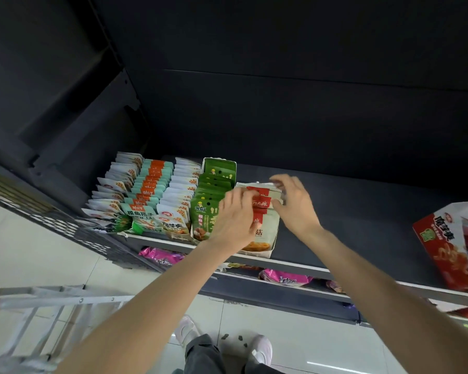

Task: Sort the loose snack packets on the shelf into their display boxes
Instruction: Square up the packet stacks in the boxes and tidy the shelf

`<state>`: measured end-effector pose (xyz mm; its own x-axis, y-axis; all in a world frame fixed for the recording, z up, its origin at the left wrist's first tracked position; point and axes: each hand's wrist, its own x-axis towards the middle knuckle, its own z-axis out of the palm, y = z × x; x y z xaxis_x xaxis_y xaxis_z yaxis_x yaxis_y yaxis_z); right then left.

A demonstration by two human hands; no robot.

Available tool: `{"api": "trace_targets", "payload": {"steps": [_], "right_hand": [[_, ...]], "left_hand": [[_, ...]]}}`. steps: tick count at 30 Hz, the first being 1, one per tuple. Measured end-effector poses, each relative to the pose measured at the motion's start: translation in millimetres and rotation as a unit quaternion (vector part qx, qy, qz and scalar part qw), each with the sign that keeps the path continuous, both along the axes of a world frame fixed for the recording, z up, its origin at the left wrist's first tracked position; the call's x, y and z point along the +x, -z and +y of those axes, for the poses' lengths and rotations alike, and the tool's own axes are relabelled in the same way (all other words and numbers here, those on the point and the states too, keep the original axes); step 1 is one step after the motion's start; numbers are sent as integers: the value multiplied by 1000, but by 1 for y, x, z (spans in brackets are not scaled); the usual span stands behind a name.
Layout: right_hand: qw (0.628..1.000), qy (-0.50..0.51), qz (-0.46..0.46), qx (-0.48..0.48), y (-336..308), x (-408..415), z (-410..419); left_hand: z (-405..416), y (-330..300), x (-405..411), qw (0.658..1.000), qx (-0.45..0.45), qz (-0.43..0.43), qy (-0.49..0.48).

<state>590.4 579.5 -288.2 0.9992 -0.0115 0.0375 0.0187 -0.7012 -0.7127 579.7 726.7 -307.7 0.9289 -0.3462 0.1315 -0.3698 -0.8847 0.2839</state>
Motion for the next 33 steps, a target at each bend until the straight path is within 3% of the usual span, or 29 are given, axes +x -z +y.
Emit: {"api": "trace_targets", "payload": {"steps": [1, 3, 5, 8, 12, 14, 16, 18, 19, 27, 33], "right_hand": [[999, 30, -19, 20, 3, -12, -2], [997, 42, 32, 58, 10, -28, -1], [987, 10, 103, 120, 21, -36, 4], [964, -12, 110, 240, 25, -36, 16], [984, -81, 71, 143, 25, -32, 30], [989, -108, 73, 65, 26, -27, 27], [990, -118, 61, -51, 26, -24, 20], [976, -139, 18, -167, 25, -23, 13], [968, -153, 4, -201, 26, -24, 11], [939, -188, 26, -286, 25, -14, 10], [950, -164, 47, -261, 14, -4, 1]], "left_hand": [[-1, 3, -5, 998, -49, -6, -44], [-1, 6, -11, 979, -168, 50, -106], [-3, 12, -11, 952, -244, 149, -108], [-1, 18, -4, 918, -318, 223, -82], [14, 17, 1, 885, -367, 278, -72], [18, 12, 0, 924, -287, 253, -21], [18, 6, -6, 985, -99, 136, 36], [17, 5, -6, 996, 41, 30, 68], [17, 8, -4, 994, 77, 17, 72], [18, 6, 8, 984, 139, 70, 83], [15, -6, 20, 978, 164, 89, 91]]}}
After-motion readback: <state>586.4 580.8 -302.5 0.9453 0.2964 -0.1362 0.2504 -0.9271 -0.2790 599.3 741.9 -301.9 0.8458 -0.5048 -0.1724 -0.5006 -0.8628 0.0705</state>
